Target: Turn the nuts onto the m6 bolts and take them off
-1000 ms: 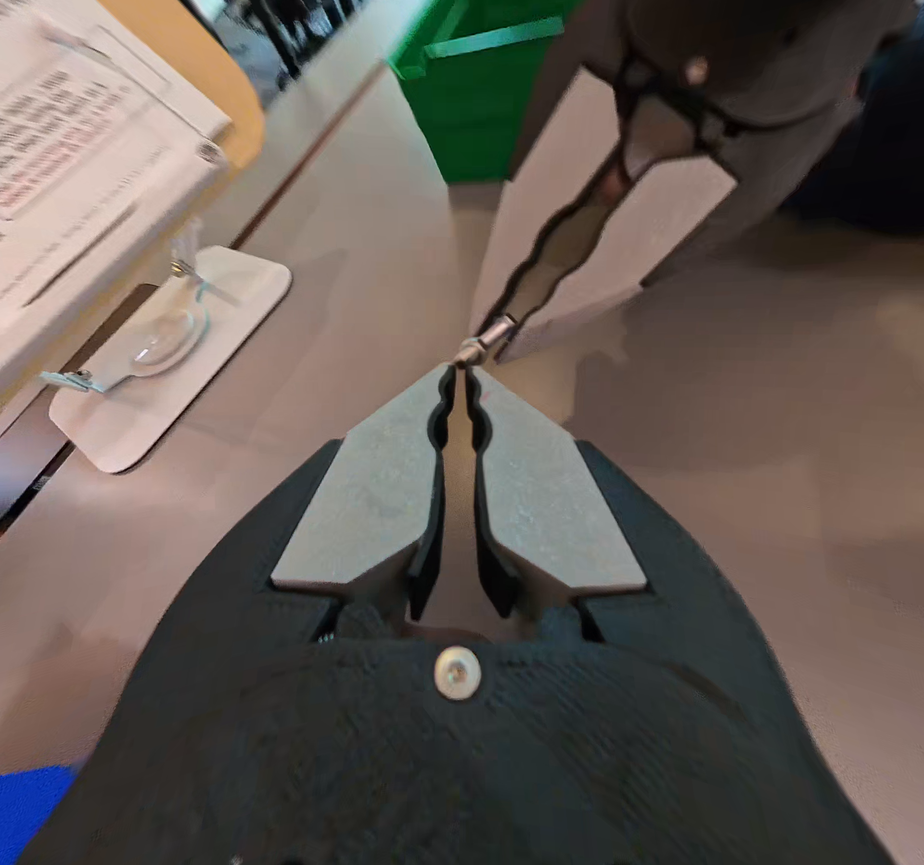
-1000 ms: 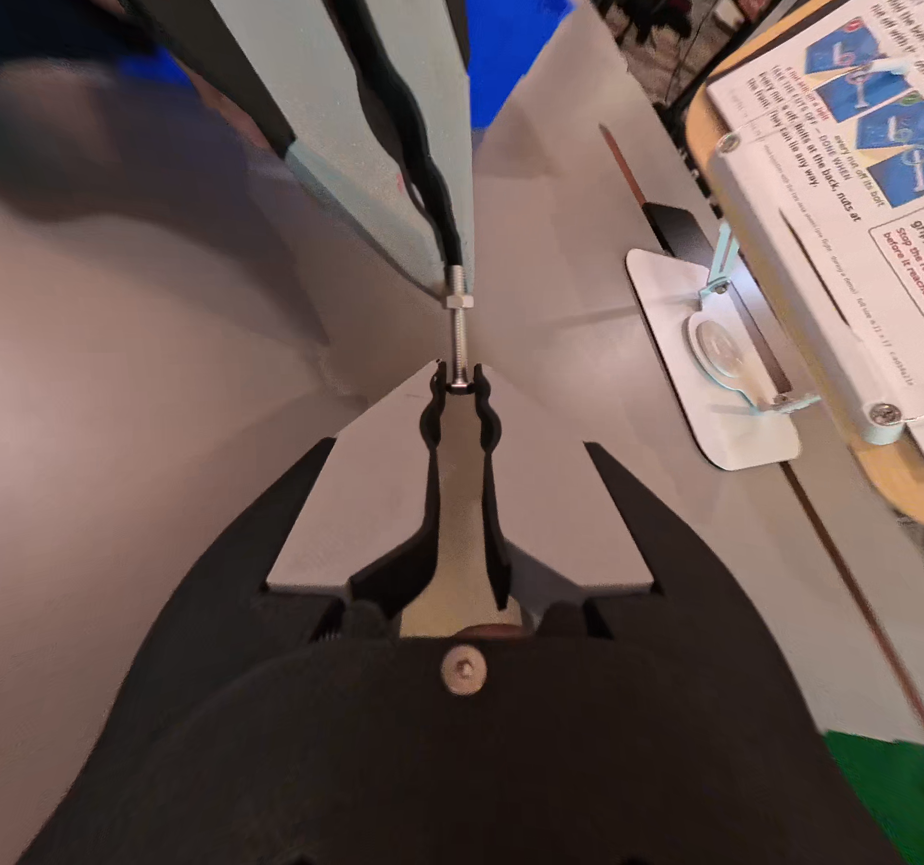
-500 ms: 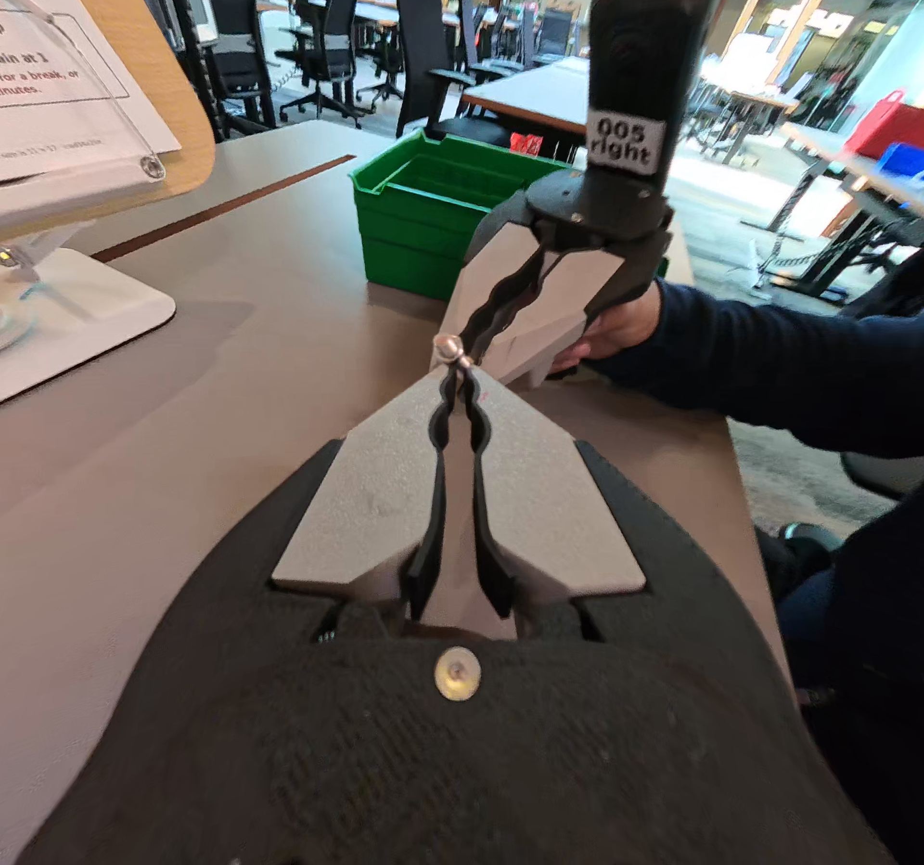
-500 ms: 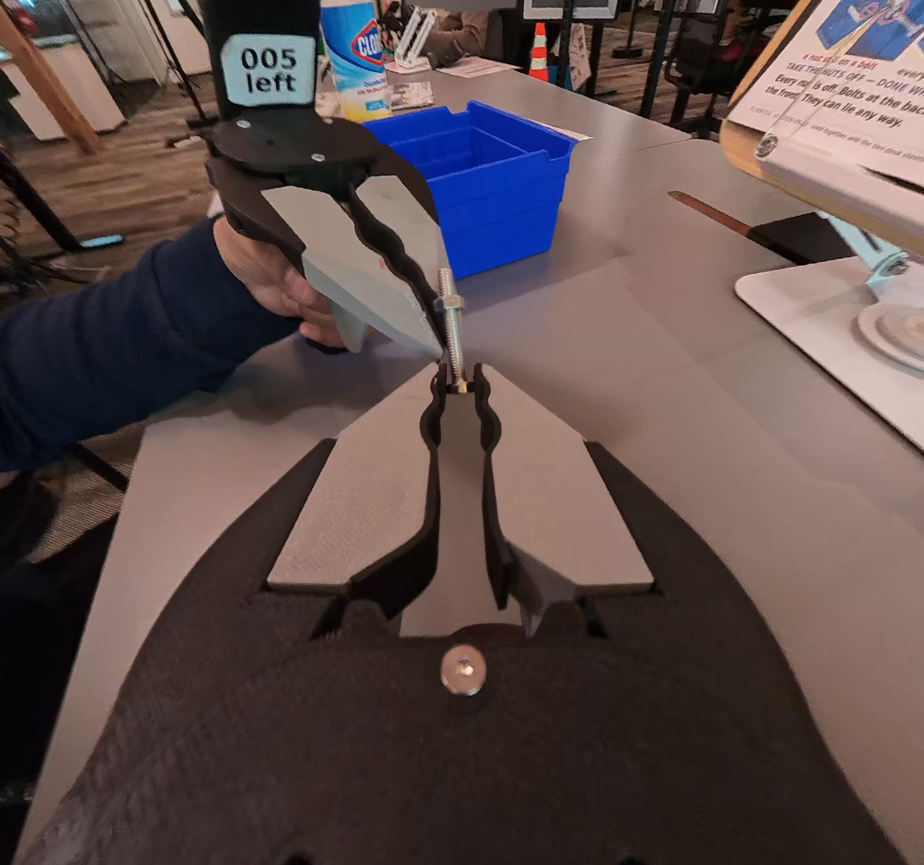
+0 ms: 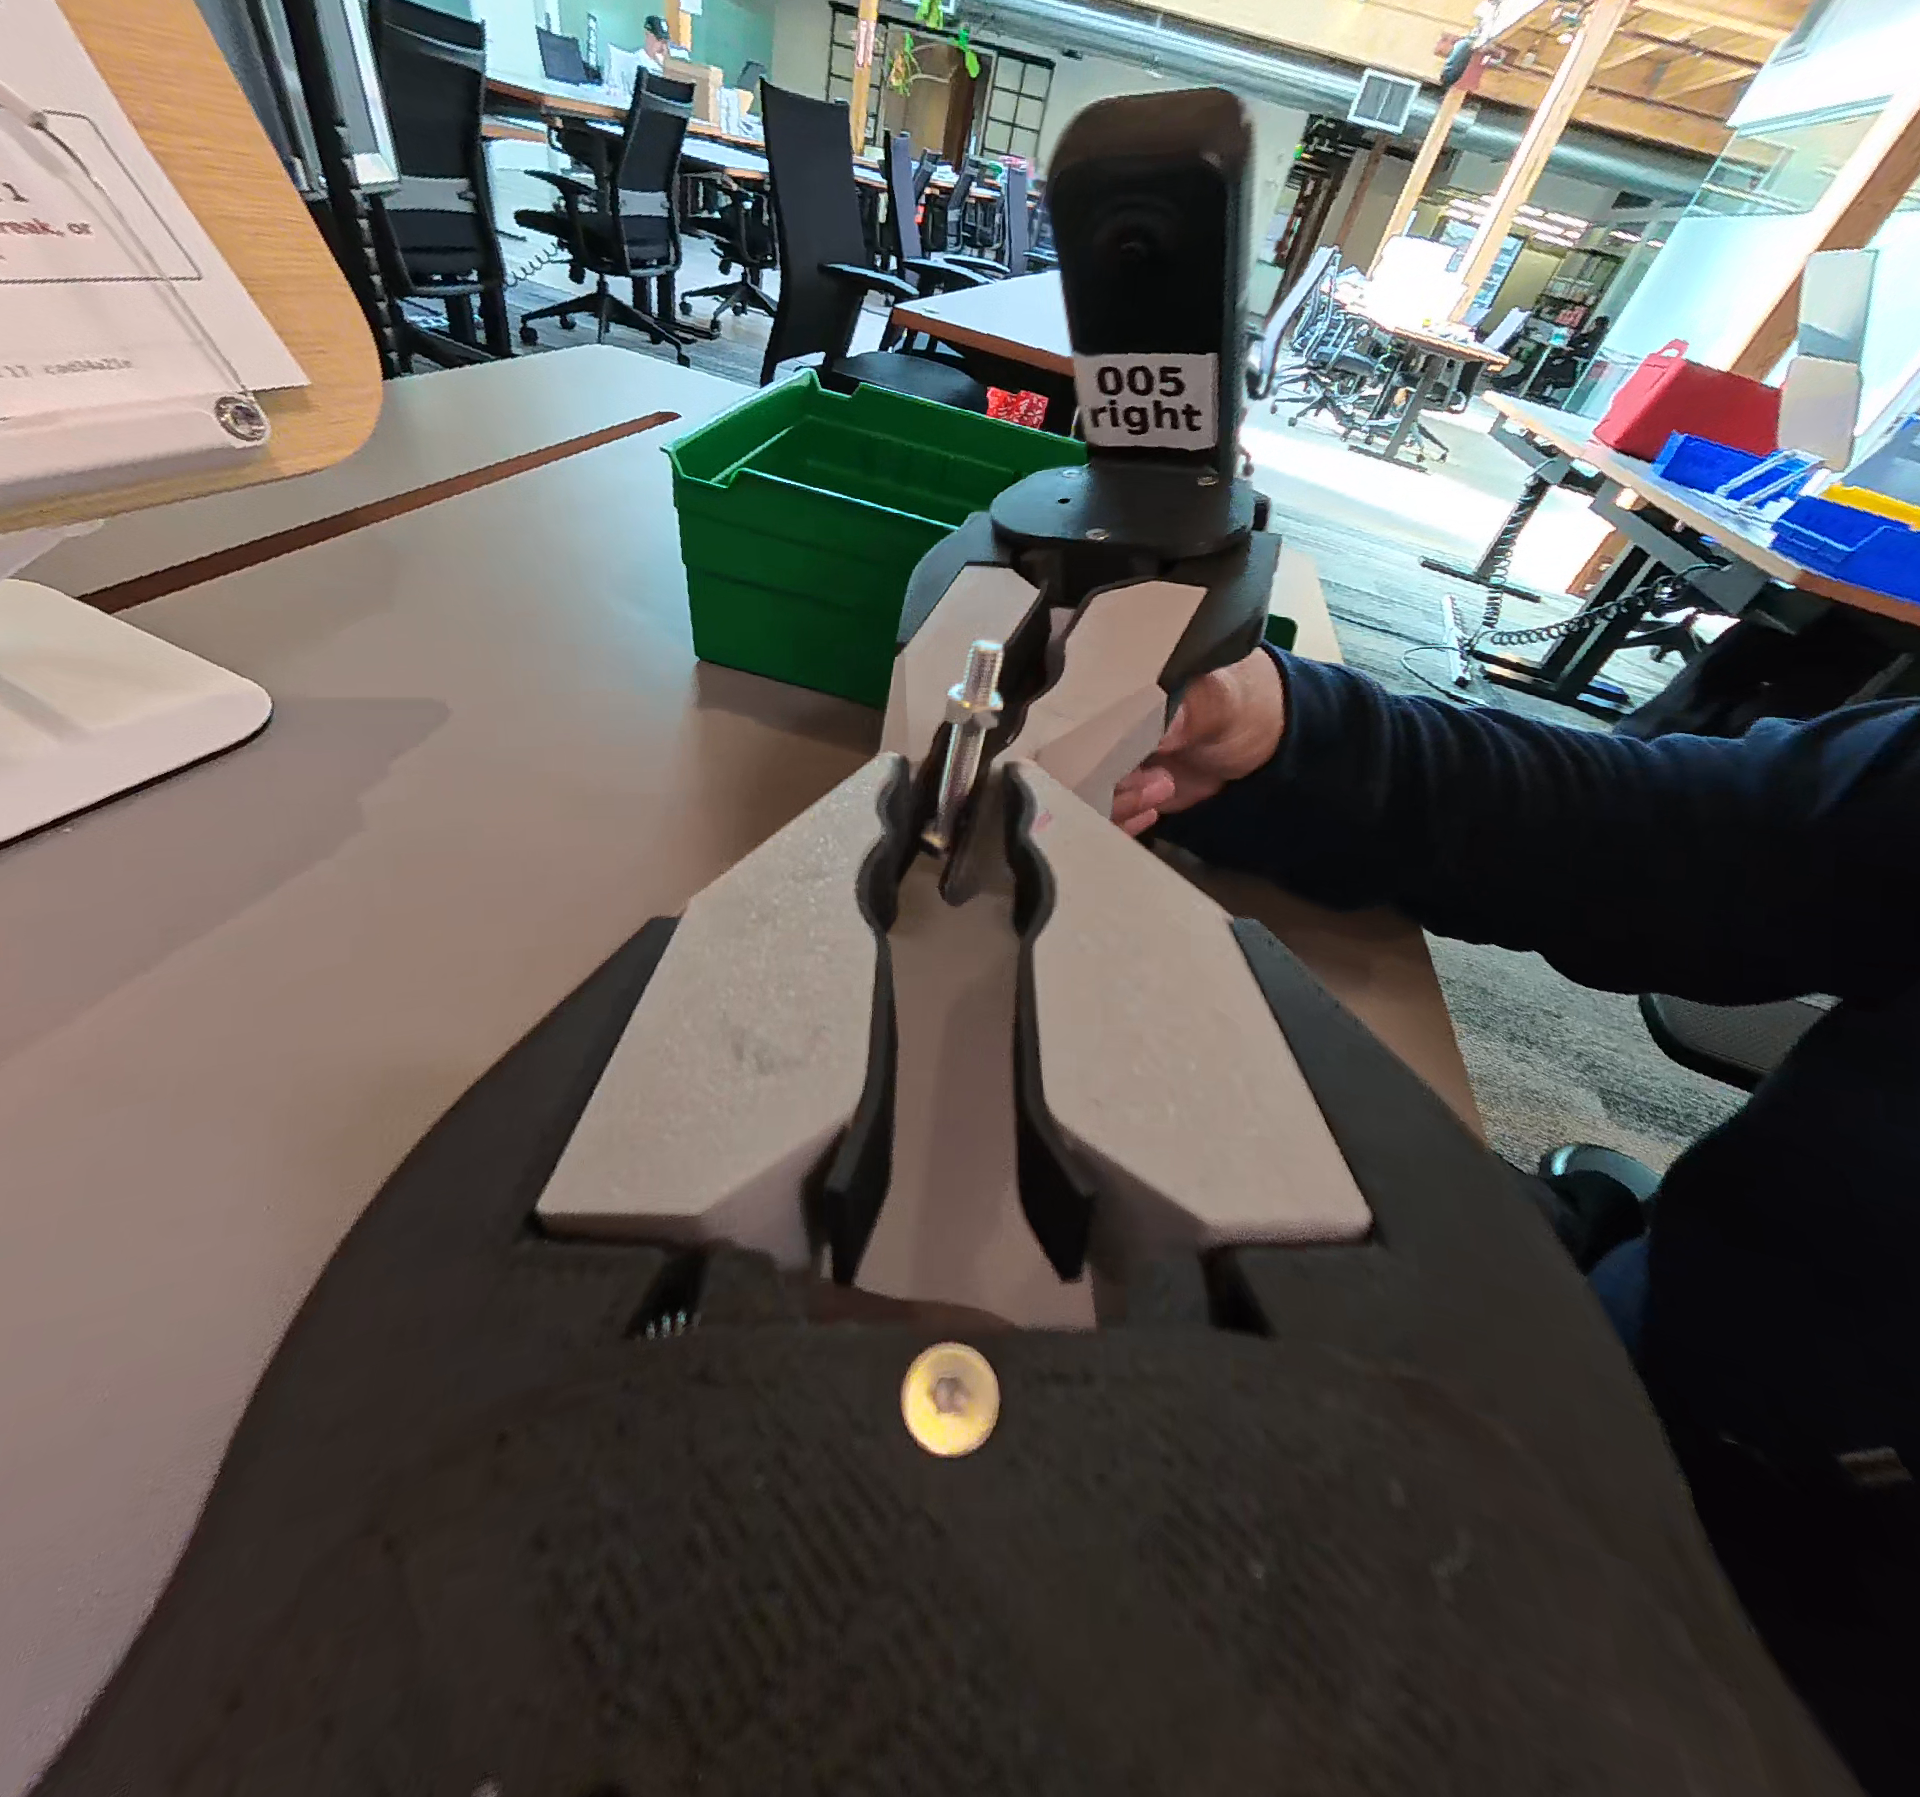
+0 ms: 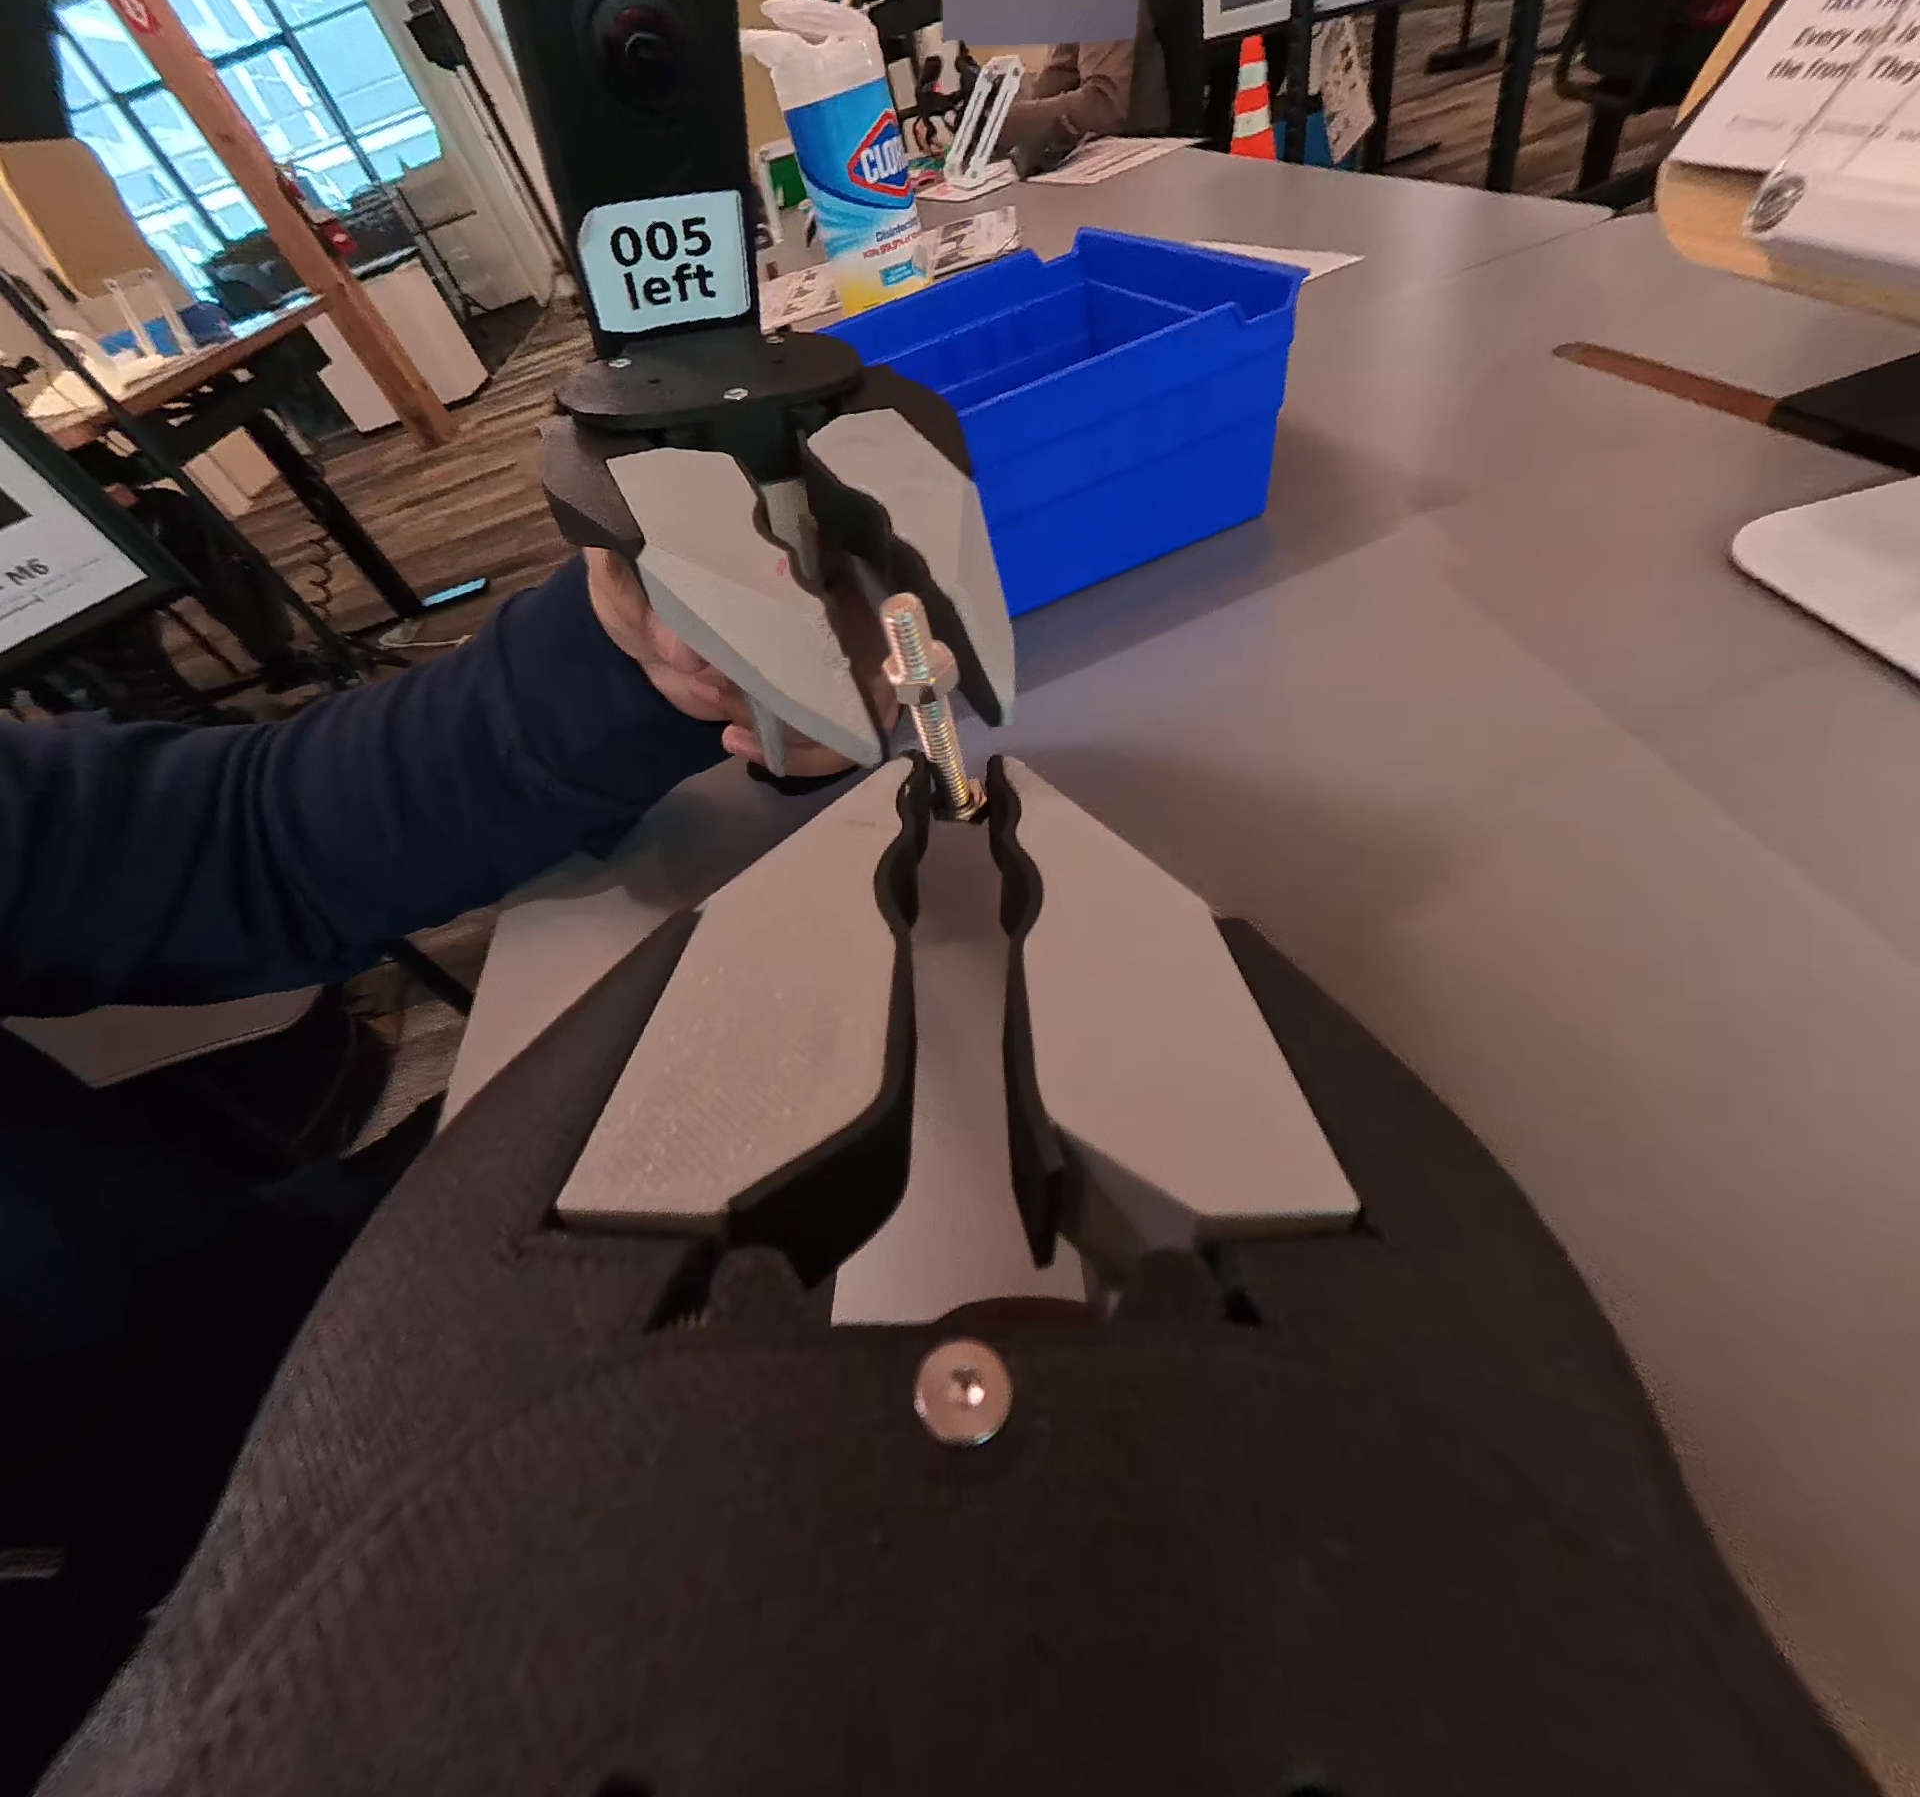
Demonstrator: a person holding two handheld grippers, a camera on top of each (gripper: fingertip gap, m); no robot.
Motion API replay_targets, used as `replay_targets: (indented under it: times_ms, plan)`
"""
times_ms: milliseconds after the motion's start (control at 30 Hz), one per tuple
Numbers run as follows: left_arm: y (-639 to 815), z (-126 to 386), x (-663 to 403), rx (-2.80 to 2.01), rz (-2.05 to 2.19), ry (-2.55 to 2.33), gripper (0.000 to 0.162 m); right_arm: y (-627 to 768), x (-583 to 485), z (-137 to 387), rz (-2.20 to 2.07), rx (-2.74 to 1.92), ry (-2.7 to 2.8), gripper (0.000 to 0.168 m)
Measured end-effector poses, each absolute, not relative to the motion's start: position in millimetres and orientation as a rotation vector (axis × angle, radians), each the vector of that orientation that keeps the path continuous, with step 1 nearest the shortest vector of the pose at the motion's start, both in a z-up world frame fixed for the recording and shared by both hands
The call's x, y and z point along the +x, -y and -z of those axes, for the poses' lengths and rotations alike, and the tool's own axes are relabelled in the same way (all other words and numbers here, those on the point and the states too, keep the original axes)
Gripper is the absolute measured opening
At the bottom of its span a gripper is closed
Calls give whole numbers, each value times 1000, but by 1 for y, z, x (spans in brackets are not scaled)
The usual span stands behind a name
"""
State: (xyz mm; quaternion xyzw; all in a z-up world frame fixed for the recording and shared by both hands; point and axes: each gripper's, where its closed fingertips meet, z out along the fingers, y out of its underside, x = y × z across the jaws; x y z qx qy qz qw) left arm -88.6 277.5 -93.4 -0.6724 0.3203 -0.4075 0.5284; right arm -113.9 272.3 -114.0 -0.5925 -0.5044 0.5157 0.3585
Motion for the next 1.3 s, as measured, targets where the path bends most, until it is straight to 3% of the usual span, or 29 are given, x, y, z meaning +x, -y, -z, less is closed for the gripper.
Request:
replay_targets:
  times_ms: [67, 167, 400, 633, 733, 867, 1300]
  plan:
    - [-276, 93, -87, -1598, 972, -775, 15, -267, -115, 117, -1374, -1548, 1323, 7]
    - [-274, 96, -84, -1597, 963, -802, 3, -263, -116, 119, -1388, -1552, 1346, 7]
    - [-287, 104, -92, -1677, 904, -740, 2, -270, -112, 125, -1315, -1567, 1369, 18]
    - [-289, 114, -93, -1737, 902, -741, 2, -293, -98, 94, -1394, -1511, 1157, 26]
    - [-287, 118, -88, -1747, 890, -768, 2, -292, -100, 93, -1435, -1516, 1138, 22]
    - [-286, 118, -86, -1746, 893, -773, 2, -286, -106, 103, -1408, -1536, 1190, 4]
    - [-287, 117, -82, -1741, 965, -722, 3, -290, -102, 93, -1365, -1507, 1153, 2]
